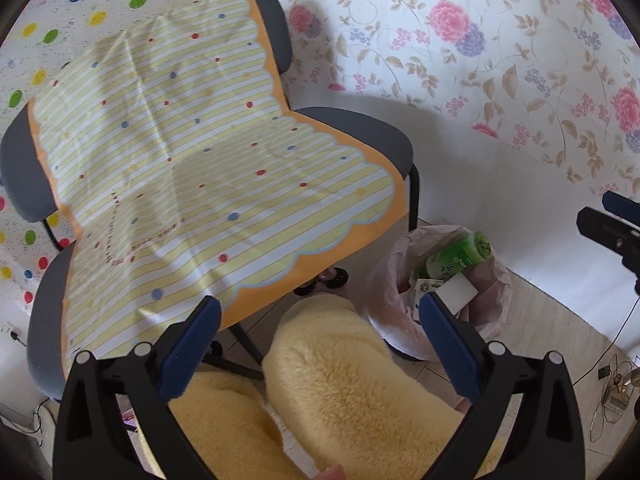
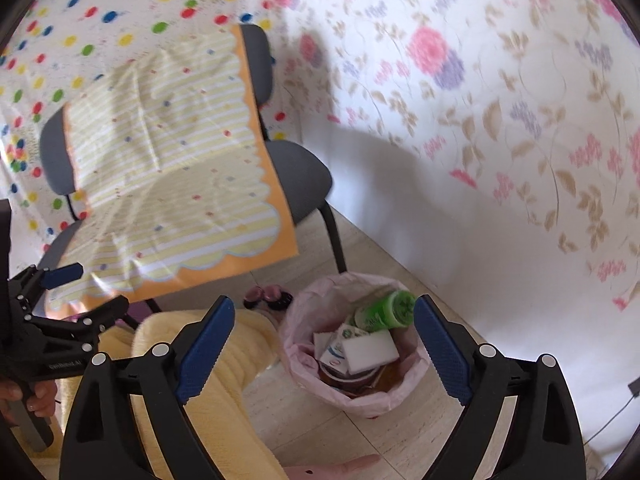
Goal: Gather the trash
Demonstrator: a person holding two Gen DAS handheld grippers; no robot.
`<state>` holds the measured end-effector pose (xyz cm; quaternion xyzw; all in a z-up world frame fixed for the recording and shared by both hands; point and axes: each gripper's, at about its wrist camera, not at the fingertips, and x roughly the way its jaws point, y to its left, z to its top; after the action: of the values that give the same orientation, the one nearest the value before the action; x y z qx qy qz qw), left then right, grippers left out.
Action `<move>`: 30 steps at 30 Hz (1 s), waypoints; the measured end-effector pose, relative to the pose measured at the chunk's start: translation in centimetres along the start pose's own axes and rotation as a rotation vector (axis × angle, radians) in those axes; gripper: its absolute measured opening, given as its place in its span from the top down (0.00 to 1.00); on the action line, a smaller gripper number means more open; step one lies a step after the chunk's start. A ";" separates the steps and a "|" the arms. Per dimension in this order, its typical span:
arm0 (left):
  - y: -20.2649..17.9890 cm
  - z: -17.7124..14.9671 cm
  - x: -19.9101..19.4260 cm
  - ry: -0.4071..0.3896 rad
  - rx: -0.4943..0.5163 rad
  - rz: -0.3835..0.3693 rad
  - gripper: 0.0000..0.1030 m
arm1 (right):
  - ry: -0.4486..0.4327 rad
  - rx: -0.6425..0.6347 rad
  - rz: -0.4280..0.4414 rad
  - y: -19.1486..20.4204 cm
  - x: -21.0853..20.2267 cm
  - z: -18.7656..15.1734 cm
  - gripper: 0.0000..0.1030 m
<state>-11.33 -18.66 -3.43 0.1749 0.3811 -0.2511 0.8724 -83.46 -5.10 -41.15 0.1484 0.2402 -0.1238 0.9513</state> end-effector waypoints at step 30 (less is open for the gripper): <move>3.6 -0.9 -1.2 0.001 -0.076 0.069 0.06 | 0.021 -0.052 0.044 2.6 0.3 0.1 0.12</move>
<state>-10.54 -14.91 -2.70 0.1547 0.3847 -0.2061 0.8863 -82.40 -2.79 -40.62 0.1302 0.2499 -0.0949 0.9548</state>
